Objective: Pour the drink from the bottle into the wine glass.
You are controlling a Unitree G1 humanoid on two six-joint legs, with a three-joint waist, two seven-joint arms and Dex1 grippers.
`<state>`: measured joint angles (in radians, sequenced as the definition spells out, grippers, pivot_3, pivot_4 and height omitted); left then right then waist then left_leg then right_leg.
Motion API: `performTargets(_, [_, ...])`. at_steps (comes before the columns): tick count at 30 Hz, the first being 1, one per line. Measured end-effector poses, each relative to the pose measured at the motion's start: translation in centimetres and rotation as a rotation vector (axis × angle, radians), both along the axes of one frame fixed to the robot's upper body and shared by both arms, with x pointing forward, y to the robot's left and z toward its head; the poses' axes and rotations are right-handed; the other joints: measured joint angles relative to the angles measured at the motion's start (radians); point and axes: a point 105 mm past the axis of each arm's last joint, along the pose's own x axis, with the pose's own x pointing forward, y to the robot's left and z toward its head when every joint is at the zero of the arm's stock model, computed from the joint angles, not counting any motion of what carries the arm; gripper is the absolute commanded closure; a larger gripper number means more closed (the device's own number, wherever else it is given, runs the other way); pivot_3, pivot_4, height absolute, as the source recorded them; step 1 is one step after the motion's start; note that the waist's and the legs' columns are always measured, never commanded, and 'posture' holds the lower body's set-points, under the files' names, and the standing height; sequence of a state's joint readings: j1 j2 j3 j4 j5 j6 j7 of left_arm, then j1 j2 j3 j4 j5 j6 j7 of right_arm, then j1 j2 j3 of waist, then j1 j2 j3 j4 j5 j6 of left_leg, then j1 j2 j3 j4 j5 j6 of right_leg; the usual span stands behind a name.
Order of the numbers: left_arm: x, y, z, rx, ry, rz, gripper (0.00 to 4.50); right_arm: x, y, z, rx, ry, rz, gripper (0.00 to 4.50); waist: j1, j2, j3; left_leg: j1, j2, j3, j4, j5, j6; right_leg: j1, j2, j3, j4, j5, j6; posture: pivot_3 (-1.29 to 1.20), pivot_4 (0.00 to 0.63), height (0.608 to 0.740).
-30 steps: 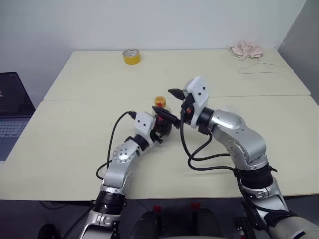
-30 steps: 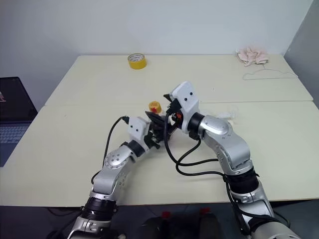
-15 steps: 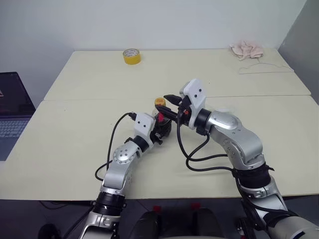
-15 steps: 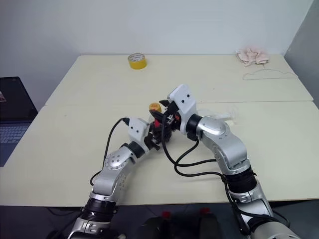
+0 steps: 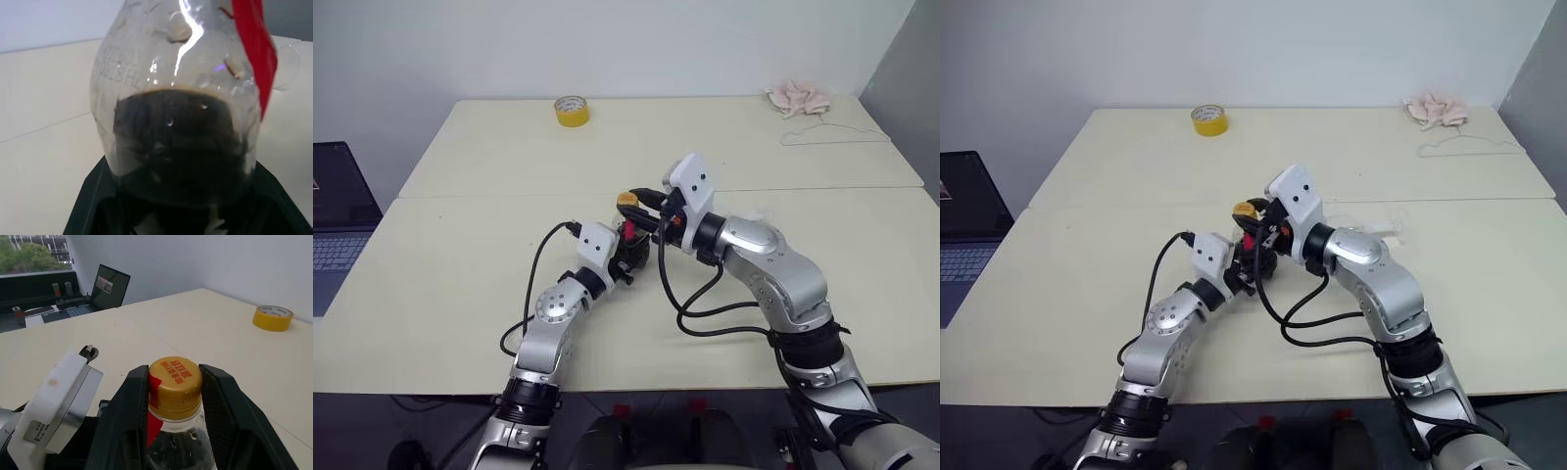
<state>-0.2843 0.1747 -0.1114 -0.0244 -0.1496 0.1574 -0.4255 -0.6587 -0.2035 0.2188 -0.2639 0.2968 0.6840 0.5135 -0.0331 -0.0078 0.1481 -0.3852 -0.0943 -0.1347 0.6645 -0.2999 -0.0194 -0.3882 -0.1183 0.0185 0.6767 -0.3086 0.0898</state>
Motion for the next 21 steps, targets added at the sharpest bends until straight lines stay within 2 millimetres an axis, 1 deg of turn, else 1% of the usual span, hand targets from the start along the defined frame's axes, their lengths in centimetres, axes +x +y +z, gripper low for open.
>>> performTargets(9, [-0.2,0.0,0.1,-0.002,0.002,-0.01,3.25,0.3,-0.2,0.1,-0.025,-0.016,0.041,3.27,0.0,0.0,0.0,0.0,0.0,0.0,0.0,0.0,0.0,0.0,0.0,0.0,0.0,0.0,0.0,0.0,0.15,0.74])
performTargets(11, [-0.3,0.0,0.2,-0.001,-0.002,-0.02,3.33,0.2,-0.5,0.1,-0.042,-0.031,0.084,3.27,0.0,0.0,0.0,0.0,0.0,0.0,0.0,0.0,0.0,0.0,0.0,0.0,0.0,0.0,0.0,0.0,0.15,0.74])
performTargets(14, [-0.9,0.0,0.3,0.007,-0.01,-0.043,3.44,0.0,-1.5,0.4,-0.08,-0.057,0.2,3.27,0.0,0.0,0.0,0.0,0.0,0.0,0.0,0.0,0.0,0.001,0.0,0.0,-0.002,0.0,0.0,0.0,0.15,0.74])
performTargets(21, [-1.6,-0.4,0.7,0.033,-0.029,-0.098,3.52,-0.7,-3.2,0.7,-0.14,-0.103,0.393,3.27,0.0,0.0,0.001,0.0,0.0,0.0,0.0,0.0,0.0,0.001,0.0,-0.001,-0.002,0.0,0.0,0.0,0.15,0.74])
